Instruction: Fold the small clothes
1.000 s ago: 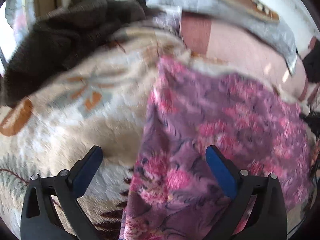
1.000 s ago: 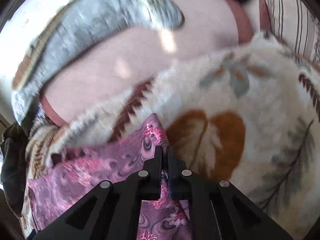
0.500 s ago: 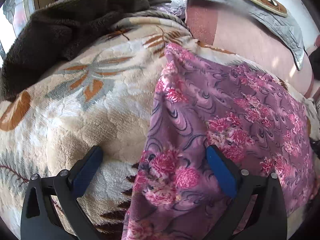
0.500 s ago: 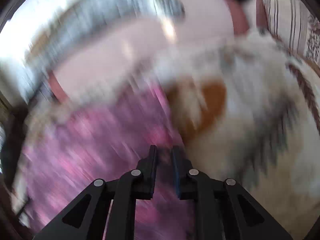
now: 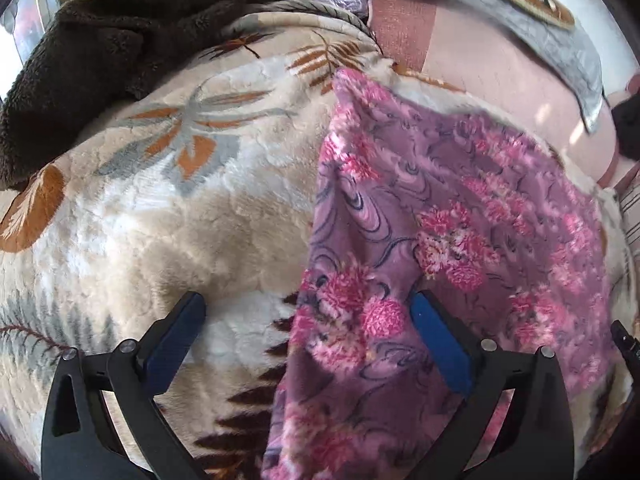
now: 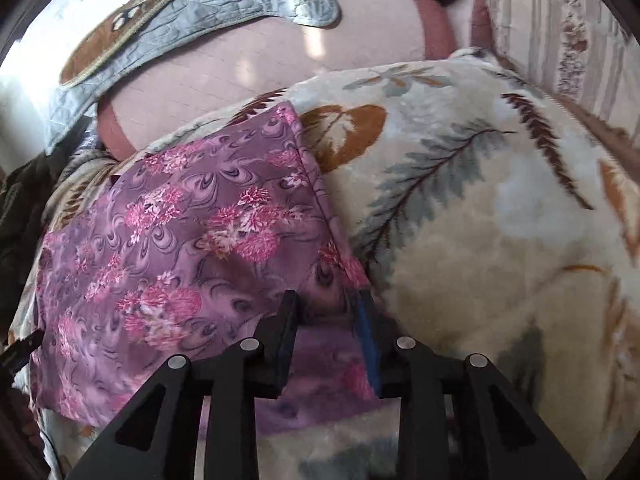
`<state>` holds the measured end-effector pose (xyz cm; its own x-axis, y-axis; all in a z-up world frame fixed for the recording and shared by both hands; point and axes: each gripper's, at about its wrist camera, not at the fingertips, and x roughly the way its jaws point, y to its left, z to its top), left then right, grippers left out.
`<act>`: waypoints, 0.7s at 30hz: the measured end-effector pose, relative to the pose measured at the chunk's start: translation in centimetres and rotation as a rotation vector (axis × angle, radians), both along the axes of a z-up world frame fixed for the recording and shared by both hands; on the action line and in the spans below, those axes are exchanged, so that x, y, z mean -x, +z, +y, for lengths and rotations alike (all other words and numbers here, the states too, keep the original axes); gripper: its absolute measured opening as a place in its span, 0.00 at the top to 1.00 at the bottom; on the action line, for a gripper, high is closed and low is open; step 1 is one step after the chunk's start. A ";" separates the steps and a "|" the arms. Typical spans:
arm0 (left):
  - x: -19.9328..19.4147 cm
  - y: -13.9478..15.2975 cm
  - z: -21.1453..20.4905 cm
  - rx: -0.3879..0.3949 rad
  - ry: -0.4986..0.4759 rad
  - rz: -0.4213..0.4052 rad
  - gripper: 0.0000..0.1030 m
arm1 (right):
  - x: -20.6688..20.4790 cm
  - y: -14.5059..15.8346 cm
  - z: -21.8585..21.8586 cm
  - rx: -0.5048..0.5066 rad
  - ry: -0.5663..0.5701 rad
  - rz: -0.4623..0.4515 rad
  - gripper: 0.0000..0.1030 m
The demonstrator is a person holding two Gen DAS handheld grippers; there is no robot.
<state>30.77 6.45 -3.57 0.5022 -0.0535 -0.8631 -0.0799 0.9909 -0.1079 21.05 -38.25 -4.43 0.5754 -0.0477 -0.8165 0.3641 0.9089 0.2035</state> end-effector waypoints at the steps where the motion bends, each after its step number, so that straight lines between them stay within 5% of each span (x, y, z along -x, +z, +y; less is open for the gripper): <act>1: 0.2 0.4 0.5 0.010 0.019 -0.015 0.00 | 0.5 0.9 0.4 -0.025 0.006 -0.044 0.69; 5: 0.5 0.5 1.8 0.033 0.031 0.009 0.00 | 2.1 2.0 3.9 -0.030 0.103 -0.103 0.66; 8: 0.4 -0.9 1.1 -0.070 -0.022 0.059 0.00 | 1.5 -1.3 7.0 0.000 0.196 0.061 0.60; 9: 0.6 -0.8 1.0 -0.093 -0.032 0.050 0.00 | 1.6 -1.3 7.7 0.056 0.203 0.050 0.60; 11: 1.0 -0.2 1.8 -0.064 -0.035 0.043 0.00 | 1.7 -0.1 9.5 0.145 0.201 0.058 0.58; 21: 1.4 -0.3 9.4 0.062 0.158 0.072 0.00 | 3.4 1.7 21.8 0.079 0.504 -0.025 0.58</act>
<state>29.41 15.84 -3.82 0.4458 -0.0326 -0.8945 -0.2438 0.9571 -0.1564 17.62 -16.43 -2.72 0.5622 0.1797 -0.8072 -0.1279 0.9833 0.1298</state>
